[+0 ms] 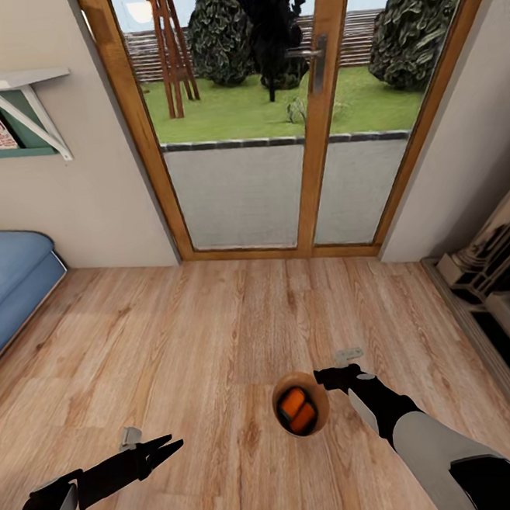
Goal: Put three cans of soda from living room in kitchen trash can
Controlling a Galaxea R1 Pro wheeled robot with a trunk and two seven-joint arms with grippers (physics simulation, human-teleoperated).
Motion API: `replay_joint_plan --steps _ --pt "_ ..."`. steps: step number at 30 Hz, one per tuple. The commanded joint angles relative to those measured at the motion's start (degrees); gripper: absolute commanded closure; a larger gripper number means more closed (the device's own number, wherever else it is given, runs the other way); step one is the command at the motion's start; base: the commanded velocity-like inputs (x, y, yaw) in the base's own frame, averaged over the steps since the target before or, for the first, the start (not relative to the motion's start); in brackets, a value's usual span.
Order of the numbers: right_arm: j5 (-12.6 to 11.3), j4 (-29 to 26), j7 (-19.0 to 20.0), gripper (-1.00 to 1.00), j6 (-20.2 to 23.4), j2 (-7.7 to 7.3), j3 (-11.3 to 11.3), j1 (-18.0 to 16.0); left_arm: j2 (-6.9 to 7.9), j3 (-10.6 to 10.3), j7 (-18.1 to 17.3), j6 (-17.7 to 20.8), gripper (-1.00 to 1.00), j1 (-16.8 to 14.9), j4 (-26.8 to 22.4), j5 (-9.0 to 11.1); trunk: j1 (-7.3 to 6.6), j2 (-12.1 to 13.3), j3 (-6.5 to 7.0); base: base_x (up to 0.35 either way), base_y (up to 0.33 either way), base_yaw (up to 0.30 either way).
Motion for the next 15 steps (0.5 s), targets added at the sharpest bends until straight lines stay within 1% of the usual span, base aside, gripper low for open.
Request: replay_joint_plan --steps 1,15 --pt "0.0 0.0 0.0 -1.00 0.0 0.00 0.0 0.0 0.00 0.0 0.0 0.0 -1.00 0.0 0.0 0.0 -0.23 0.4 0.28 0.000 0.000 0.000" --pt "0.0 0.0 0.0 -1.00 0.0 0.00 0.0 0.0 0.00 0.0 0.0 0.0 -1.00 0.0 0.0 0.0 -3.30 6.0 4.09 0.000 0.000 0.000"
